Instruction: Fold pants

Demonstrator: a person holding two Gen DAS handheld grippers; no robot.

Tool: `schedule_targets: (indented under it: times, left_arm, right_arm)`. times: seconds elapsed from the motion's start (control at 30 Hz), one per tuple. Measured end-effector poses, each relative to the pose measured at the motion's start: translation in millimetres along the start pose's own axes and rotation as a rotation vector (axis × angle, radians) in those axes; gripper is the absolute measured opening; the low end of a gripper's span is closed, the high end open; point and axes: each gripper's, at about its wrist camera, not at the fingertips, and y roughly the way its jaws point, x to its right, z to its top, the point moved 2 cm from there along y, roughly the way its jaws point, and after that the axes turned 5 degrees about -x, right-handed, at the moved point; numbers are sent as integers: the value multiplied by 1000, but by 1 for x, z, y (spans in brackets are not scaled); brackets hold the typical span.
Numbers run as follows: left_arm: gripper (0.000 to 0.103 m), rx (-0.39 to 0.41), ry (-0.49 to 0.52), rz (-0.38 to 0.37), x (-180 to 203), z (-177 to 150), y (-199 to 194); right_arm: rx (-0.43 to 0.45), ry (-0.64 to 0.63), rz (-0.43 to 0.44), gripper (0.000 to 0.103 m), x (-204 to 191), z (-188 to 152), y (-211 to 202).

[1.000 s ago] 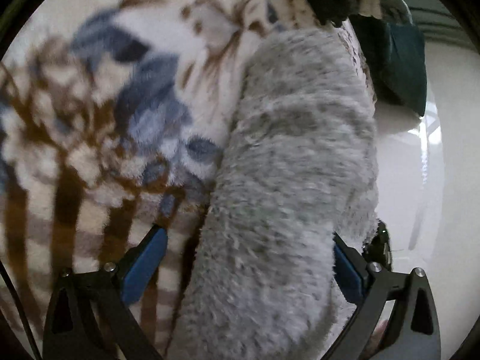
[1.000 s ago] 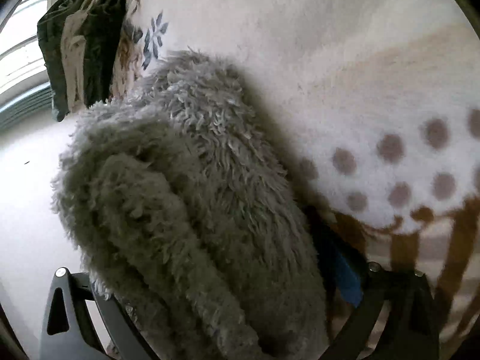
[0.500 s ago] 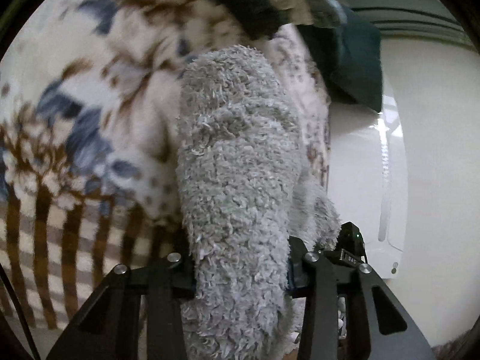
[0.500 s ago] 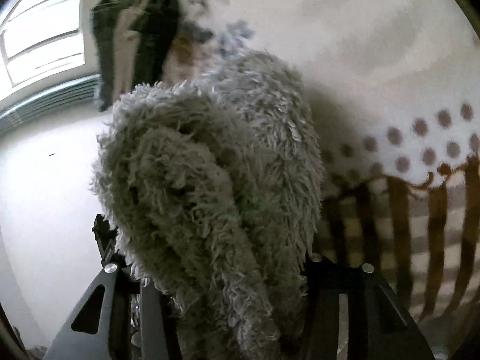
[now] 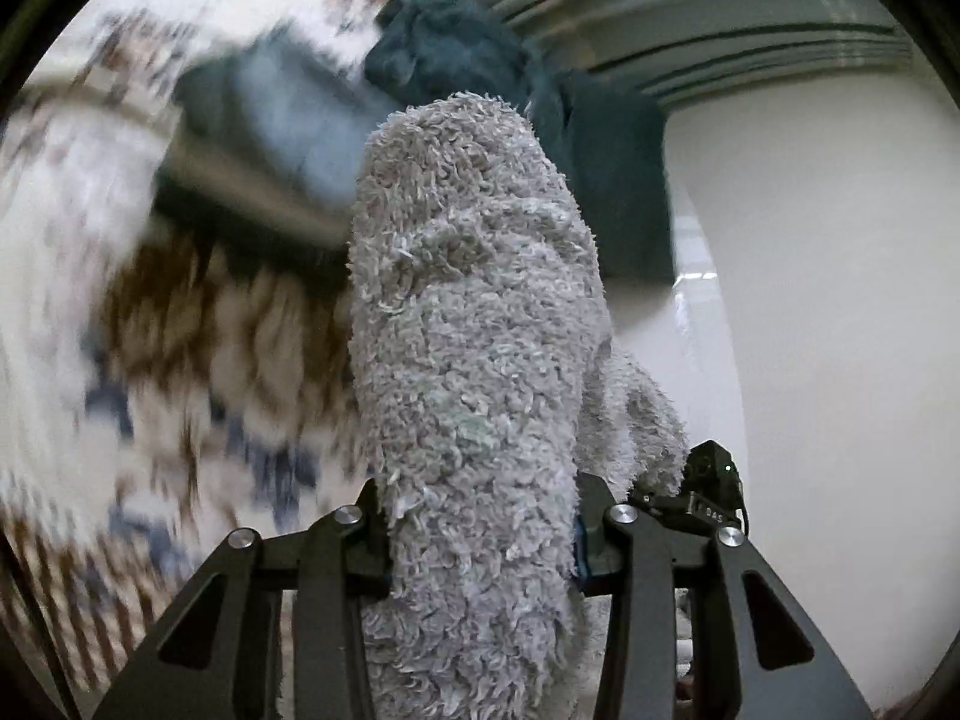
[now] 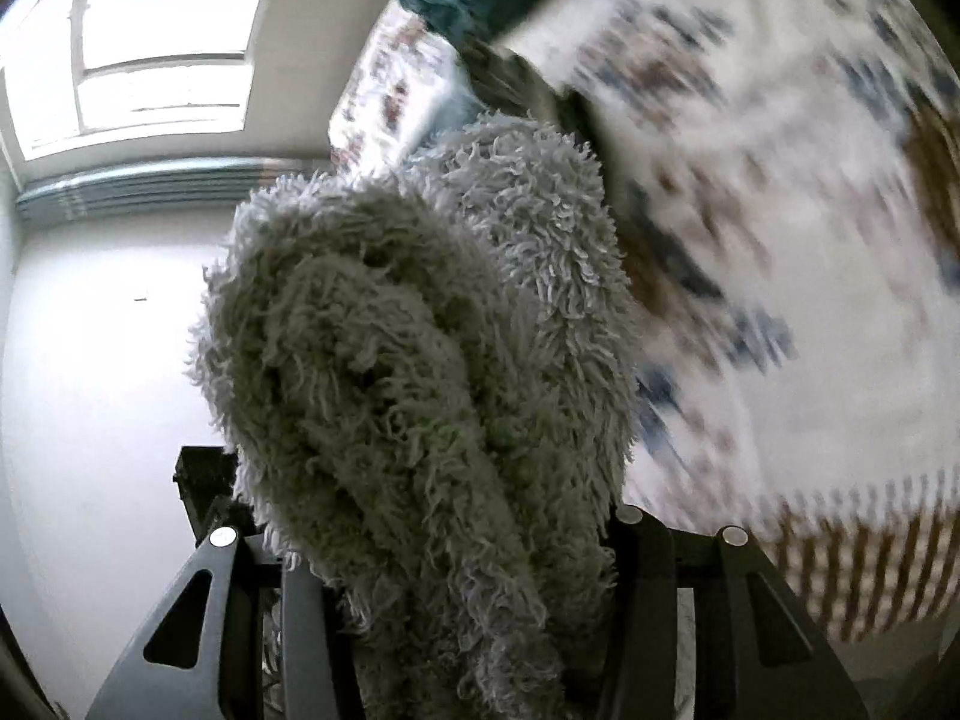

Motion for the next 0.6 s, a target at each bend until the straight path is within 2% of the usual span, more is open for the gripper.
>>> schedule_targets:
  times: [0.1,0.2,0.27,0.37,0.47,0.53,0.6]
  left_arm:
    - [36,16,2,-11,6,69,-12]
    - [36,22,-8,-2,-6,141,-15]
    - [36,22,-11,14,-21,185,-8]
    - [37,10,-18,48,-56,242,13]
    - [38,-26,-56,96,-104,282,41]
    - [39,-57,-74,129,-123,299,52]
    - [42,-96,-87,212,-146,312,68]
  right_arm:
    - [34,-11,21,49,-56,63,20]
    - [55,-12,31,49,-98,131,52]
    - [56,-9,26,49,-113,176,76]
    - [61,-6,-12,49,-122,233,113]
    - [63,10,-64,49,-120,282,154]
    - [44,11,-96,49,-113,296,177]
    - [16,21,-165,52,-102,312,200]
